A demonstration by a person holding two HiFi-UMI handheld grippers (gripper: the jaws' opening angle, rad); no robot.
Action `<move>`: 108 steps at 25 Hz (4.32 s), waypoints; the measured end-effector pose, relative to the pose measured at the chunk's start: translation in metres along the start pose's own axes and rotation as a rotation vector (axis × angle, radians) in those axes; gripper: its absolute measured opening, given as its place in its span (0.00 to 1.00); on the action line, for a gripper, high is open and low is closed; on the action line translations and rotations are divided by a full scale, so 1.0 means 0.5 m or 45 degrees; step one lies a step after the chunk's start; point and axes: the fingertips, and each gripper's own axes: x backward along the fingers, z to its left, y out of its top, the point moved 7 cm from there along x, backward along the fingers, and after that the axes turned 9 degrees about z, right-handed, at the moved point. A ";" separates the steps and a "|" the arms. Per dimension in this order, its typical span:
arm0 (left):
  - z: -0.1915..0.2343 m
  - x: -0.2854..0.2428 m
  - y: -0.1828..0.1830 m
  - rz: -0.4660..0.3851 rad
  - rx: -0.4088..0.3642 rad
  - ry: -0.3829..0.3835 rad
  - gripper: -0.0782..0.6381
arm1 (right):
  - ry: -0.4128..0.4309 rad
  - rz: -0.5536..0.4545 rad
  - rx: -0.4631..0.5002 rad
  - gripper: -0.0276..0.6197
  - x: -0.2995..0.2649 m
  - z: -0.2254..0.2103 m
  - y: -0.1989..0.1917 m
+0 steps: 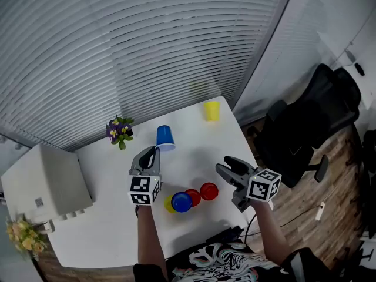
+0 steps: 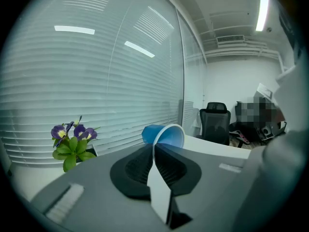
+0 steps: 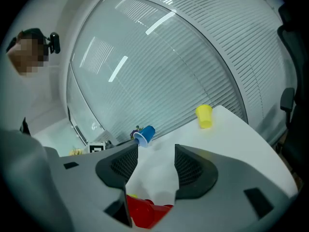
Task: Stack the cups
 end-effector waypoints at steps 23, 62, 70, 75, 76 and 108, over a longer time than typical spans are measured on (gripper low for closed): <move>-0.168 0.163 0.065 -0.388 -0.122 -0.696 0.13 | 0.540 -0.226 -0.342 0.46 0.003 0.155 0.052; -0.209 0.184 0.077 -0.242 -0.213 -0.700 0.17 | 0.677 -0.325 -0.305 0.37 0.050 0.176 0.063; -0.182 0.221 0.060 -0.206 -0.157 -0.566 0.22 | 0.431 -0.317 -0.078 0.38 0.083 0.185 0.045; -0.169 0.251 0.032 -0.201 -0.052 -0.507 0.22 | 0.286 -0.257 0.100 0.38 0.079 0.199 0.019; -0.169 0.257 0.026 -0.198 -0.034 -0.502 0.22 | 0.259 -0.245 0.132 0.38 0.078 0.200 0.014; -0.160 0.309 -0.065 -0.182 0.242 -0.356 0.25 | -0.206 -0.040 0.772 0.39 0.010 0.196 -0.128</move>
